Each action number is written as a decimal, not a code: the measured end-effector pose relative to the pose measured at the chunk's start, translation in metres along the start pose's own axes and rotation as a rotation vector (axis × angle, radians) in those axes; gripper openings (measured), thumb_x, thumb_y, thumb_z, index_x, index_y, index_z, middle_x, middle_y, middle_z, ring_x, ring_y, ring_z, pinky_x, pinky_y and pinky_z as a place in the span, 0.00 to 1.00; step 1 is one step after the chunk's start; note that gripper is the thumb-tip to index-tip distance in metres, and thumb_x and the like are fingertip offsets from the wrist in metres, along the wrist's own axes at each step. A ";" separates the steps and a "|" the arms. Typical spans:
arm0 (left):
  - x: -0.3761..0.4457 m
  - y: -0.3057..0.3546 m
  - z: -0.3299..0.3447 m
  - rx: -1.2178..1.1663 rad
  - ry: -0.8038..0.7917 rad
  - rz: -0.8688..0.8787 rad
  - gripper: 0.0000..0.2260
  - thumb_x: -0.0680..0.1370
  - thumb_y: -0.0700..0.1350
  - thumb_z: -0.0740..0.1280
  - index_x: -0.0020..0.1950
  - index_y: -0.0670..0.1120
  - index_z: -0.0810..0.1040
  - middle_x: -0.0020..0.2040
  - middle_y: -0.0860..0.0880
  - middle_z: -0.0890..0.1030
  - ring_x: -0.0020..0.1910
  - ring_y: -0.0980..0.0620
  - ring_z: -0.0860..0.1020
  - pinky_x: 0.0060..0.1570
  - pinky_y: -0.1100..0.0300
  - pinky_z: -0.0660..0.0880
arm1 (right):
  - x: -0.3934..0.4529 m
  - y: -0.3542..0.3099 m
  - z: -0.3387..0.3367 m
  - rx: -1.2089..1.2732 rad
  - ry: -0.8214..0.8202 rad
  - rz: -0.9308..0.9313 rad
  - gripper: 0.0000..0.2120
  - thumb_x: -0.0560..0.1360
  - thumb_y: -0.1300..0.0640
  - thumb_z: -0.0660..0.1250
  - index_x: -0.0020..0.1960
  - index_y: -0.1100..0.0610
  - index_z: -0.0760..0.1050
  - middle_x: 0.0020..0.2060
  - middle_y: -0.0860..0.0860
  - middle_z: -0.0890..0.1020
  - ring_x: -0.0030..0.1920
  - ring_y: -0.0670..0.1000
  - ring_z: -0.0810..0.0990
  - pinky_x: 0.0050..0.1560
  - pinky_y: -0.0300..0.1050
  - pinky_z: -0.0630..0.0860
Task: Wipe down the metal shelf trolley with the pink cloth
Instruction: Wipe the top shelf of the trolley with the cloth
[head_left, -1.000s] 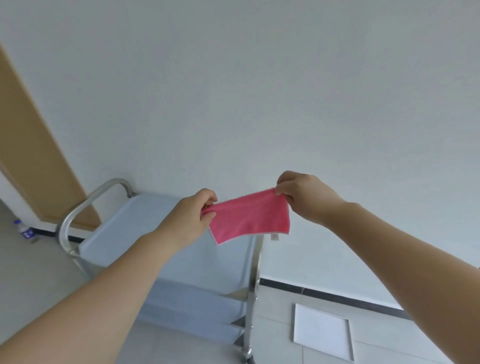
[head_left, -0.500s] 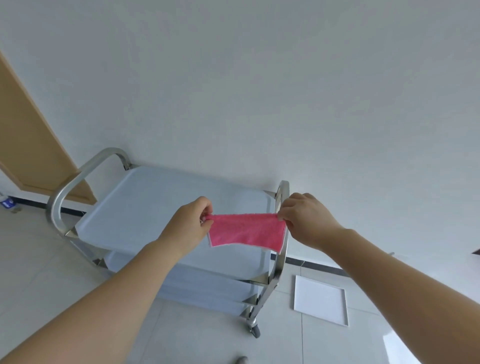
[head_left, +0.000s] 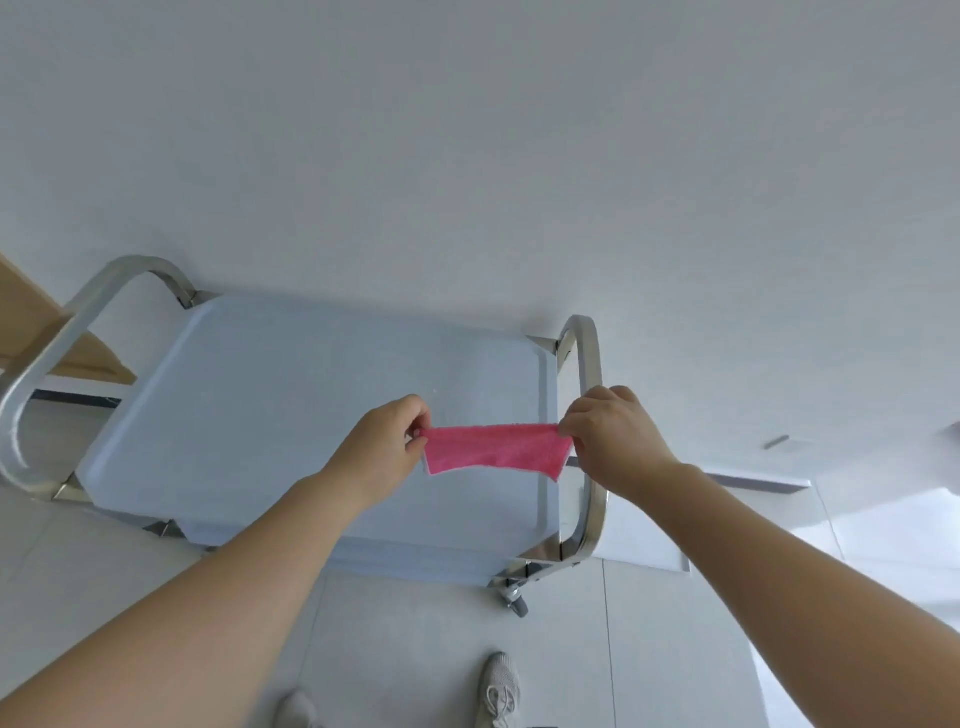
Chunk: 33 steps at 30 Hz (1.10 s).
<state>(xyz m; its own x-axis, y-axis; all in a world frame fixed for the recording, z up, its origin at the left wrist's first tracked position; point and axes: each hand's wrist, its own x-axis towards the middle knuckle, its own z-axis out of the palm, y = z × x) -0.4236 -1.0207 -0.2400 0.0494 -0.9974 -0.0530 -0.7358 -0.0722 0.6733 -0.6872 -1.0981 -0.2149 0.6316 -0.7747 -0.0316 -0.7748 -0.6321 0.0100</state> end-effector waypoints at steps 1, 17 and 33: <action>0.003 -0.007 0.004 -0.017 -0.022 0.003 0.06 0.74 0.35 0.65 0.43 0.45 0.72 0.39 0.48 0.76 0.39 0.48 0.74 0.41 0.52 0.73 | -0.003 -0.005 0.005 0.012 -0.021 0.042 0.12 0.71 0.65 0.63 0.42 0.51 0.81 0.40 0.46 0.82 0.47 0.52 0.76 0.51 0.44 0.66; 0.022 -0.127 0.044 0.125 -0.202 0.191 0.10 0.75 0.39 0.63 0.55 0.43 0.75 0.57 0.48 0.76 0.54 0.47 0.75 0.48 0.55 0.73 | 0.016 -0.080 0.106 -0.174 -0.541 0.242 0.10 0.72 0.63 0.61 0.52 0.56 0.75 0.52 0.54 0.75 0.52 0.55 0.74 0.54 0.48 0.73; 0.000 -0.207 0.066 0.407 -0.277 0.434 0.19 0.75 0.45 0.56 0.61 0.40 0.77 0.65 0.41 0.75 0.64 0.43 0.73 0.65 0.47 0.67 | 0.037 -0.078 0.209 -0.056 -0.342 -0.452 0.25 0.80 0.47 0.49 0.74 0.56 0.54 0.73 0.53 0.58 0.73 0.56 0.57 0.69 0.60 0.60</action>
<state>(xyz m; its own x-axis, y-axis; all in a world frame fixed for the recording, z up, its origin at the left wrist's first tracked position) -0.3158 -1.0050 -0.4284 -0.4452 -0.8932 -0.0638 -0.8493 0.3986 0.3462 -0.6097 -1.0734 -0.4254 0.8477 -0.3832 -0.3667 -0.4213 -0.9065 -0.0266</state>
